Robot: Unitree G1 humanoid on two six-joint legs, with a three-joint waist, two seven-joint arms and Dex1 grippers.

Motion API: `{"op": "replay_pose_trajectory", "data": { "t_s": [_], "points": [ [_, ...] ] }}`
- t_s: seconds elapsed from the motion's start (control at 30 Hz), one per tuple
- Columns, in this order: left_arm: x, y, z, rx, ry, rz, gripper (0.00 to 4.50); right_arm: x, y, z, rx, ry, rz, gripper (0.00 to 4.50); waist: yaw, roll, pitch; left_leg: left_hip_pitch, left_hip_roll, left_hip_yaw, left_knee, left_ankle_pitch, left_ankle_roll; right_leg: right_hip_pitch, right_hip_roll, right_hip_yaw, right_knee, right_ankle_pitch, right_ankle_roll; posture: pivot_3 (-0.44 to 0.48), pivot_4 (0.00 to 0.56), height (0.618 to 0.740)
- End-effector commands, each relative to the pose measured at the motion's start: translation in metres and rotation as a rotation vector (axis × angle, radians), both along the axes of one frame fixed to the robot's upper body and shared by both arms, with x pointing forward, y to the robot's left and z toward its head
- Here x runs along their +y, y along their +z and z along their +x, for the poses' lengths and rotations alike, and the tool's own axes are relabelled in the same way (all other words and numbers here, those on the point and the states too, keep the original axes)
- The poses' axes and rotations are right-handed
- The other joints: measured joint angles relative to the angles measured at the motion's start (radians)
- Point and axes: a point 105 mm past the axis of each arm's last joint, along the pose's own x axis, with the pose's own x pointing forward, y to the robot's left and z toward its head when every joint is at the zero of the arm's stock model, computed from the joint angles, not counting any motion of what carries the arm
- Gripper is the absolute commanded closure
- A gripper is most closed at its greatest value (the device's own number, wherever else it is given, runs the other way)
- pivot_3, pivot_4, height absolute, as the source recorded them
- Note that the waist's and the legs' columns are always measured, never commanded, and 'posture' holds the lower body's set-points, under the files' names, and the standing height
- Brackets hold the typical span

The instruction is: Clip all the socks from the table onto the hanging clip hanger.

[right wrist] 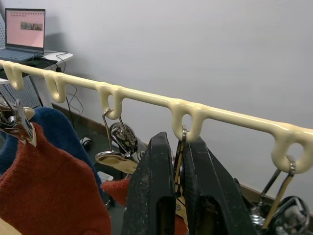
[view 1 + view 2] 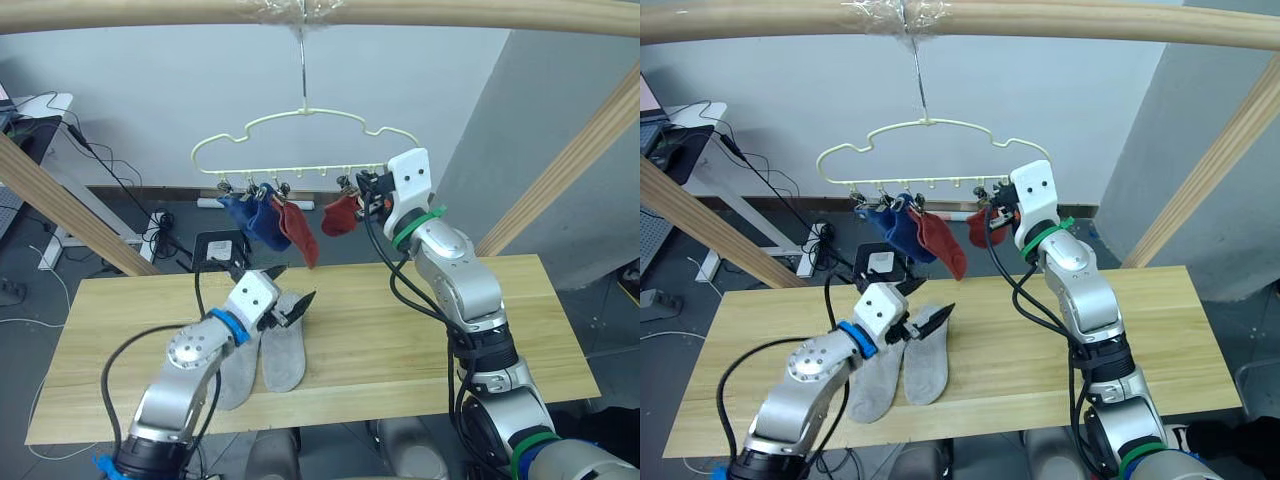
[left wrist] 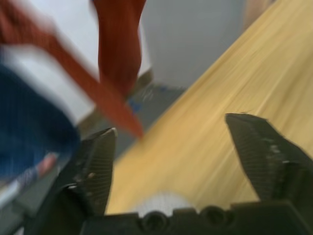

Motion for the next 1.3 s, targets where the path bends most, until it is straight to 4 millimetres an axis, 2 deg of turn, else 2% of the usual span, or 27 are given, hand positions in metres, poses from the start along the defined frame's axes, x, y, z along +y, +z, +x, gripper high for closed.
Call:
{"op": "replay_pose_trajectory", "data": {
  "t_s": [0.03, 0.27, 0.5, 0.53, 0.6, 0.77, 1.07, 1.2, 1.3],
  "points": [
    [0.002, -0.027, 0.003, 0.099, 0.125, -0.008, 0.03, 0.004, 0.013, -0.004, -0.039, 0.031, 0.009, 4.50, 0.000, 0.000, 0.000, 0.000, 0.000, 0.000, 0.000, 0.000, 0.000, 0.000, 0.000, 0.000, 0.000, 0.000, 0.000, -0.110, 0.248, 0.740],
    [0.002, -0.066, 0.008, 0.256, 0.234, 0.045, 0.03, 0.005, 0.011, -0.006, -0.026, 0.043, -0.003, 4.50, 0.000, 0.000, 0.000, 0.000, 0.000, 0.000, 0.000, 0.000, 0.000, 0.000, 0.000, 0.000, 0.000, 0.000, 0.000, -0.122, 0.258, 0.740],
    [0.007, -0.078, 0.008, 0.302, 0.254, 0.109, 0.03, 0.005, 0.010, -0.007, -0.014, 0.043, -0.001, 4.50, 0.000, 0.000, 0.000, 0.002, 0.000, 0.000, 0.000, 0.000, 0.000, 0.002, 0.000, 0.000, 0.001, 0.000, 0.000, -0.126, 0.258, 0.740],
    [0.007, -0.079, 0.008, 0.306, 0.252, 0.118, 0.40, 0.005, 0.010, -0.006, -0.014, 0.043, -0.001, 4.50, 0.000, 0.000, 0.000, 0.002, 0.000, 0.000, 0.000, 0.000, 0.000, 0.002, 0.000, 0.000, 0.001, 0.000, 0.000, -0.127, 0.258, 0.740],
    [0.009, -0.081, 0.007, 0.311, 0.250, 0.137, 0.80, 0.005, 0.010, -0.006, -0.013, 0.043, 0.000, 4.50, -0.001, 0.000, 0.000, 0.002, 0.000, 0.000, 0.000, 0.000, 0.000, 0.002, 0.000, 0.000, 0.001, 0.000, 0.000, -0.128, 0.257, 0.740],
    [0.012, -0.083, 0.006, 0.312, 0.245, 0.158, 2.20, 0.005, 0.010, -0.006, -0.014, 0.043, 0.001, 4.50, -0.001, 0.001, 0.000, 0.002, 0.000, 0.000, 0.000, 0.000, 0.000, 0.002, 0.000, 0.000, 0.001, 0.000, 0.000, -0.128, 0.256, 0.740],
    [0.007, -0.078, 0.006, 0.252, 0.196, 0.183, 4.48, 0.006, 0.009, -0.007, -0.014, 0.045, 0.000, 4.50, -0.001, 0.001, 0.000, 0.002, 0.000, 0.000, 0.000, 0.000, 0.000, 0.002, 0.000, 0.000, 0.000, 0.000, 0.000, -0.131, 0.250, 0.740],
    [-0.006, -0.063, 0.008, 0.124, 0.099, 0.201, 4.49, 0.005, 0.010, -0.007, -0.016, 0.043, -0.001, 4.50, -0.001, 0.001, 0.000, 0.002, 0.000, 0.000, 0.000, 0.000, 0.000, 0.002, 0.000, 0.000, 0.000, 0.000, 0.000, -0.131, 0.249, 0.740],
    [-0.023, -0.042, 0.007, -0.032, -0.014, 0.199, 4.49, 0.005, 0.010, -0.007, -0.018, 0.042, -0.001, 4.50, 0.000, 0.001, 0.000, 0.001, 0.000, 0.000, 0.000, 0.000, 0.000, 0.001, 0.000, 0.000, 0.000, 0.000, 0.000, -0.131, 0.249, 0.740]
  ]
}}
